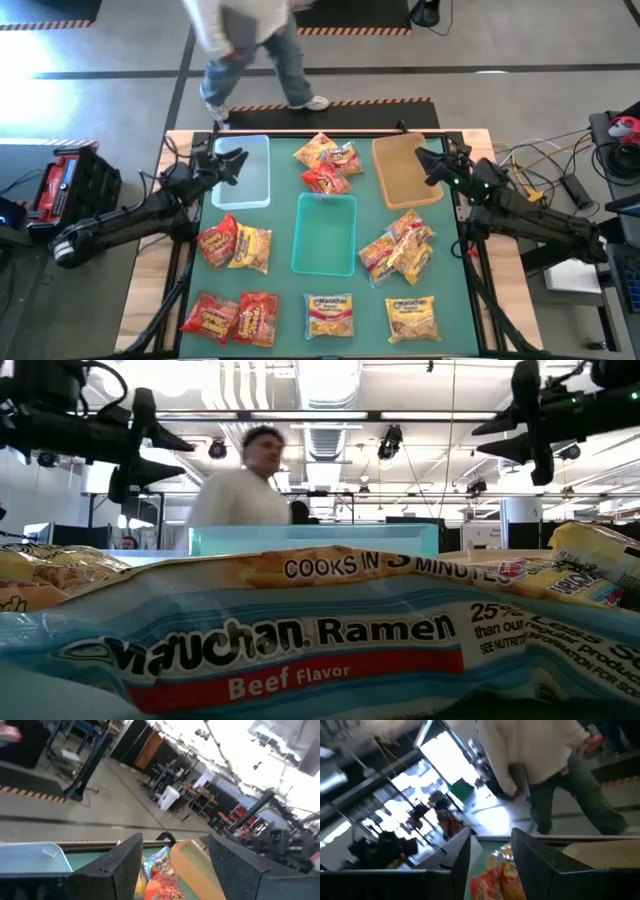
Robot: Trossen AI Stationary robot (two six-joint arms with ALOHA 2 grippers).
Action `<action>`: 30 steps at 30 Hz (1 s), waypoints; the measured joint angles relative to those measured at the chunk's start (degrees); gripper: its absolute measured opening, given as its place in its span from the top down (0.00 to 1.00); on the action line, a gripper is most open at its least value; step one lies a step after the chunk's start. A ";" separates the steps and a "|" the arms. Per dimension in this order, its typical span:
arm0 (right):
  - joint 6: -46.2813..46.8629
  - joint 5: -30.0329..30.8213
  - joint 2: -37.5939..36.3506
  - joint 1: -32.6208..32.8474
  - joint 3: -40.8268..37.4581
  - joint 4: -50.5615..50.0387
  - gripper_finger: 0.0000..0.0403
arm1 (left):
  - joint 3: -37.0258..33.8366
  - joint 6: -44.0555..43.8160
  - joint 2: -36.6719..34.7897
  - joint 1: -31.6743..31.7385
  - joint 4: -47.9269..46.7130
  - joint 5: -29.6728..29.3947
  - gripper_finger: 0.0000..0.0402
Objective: Sort Maruchan noodles
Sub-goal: Put the orange noodle pack into the transparent bin
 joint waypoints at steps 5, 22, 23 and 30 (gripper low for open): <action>-0.79 0.00 5.51 0.00 6.12 -8.90 0.67 | 3.56 -0.91 7.38 0.00 -0.60 0.02 0.48; -0.11 -3.22 18.07 0.02 10.57 -10.68 0.67 | 15.11 -0.94 29.83 -0.31 -1.36 5.91 0.48; 0.02 -3.21 18.47 0.02 10.61 -10.79 0.67 | 16.12 -0.91 31.20 -0.36 -1.42 6.65 0.48; 3.37 -4.57 21.99 0.15 12.09 -10.48 0.67 | 22.35 -0.93 40.76 -1.94 -4.13 8.42 0.48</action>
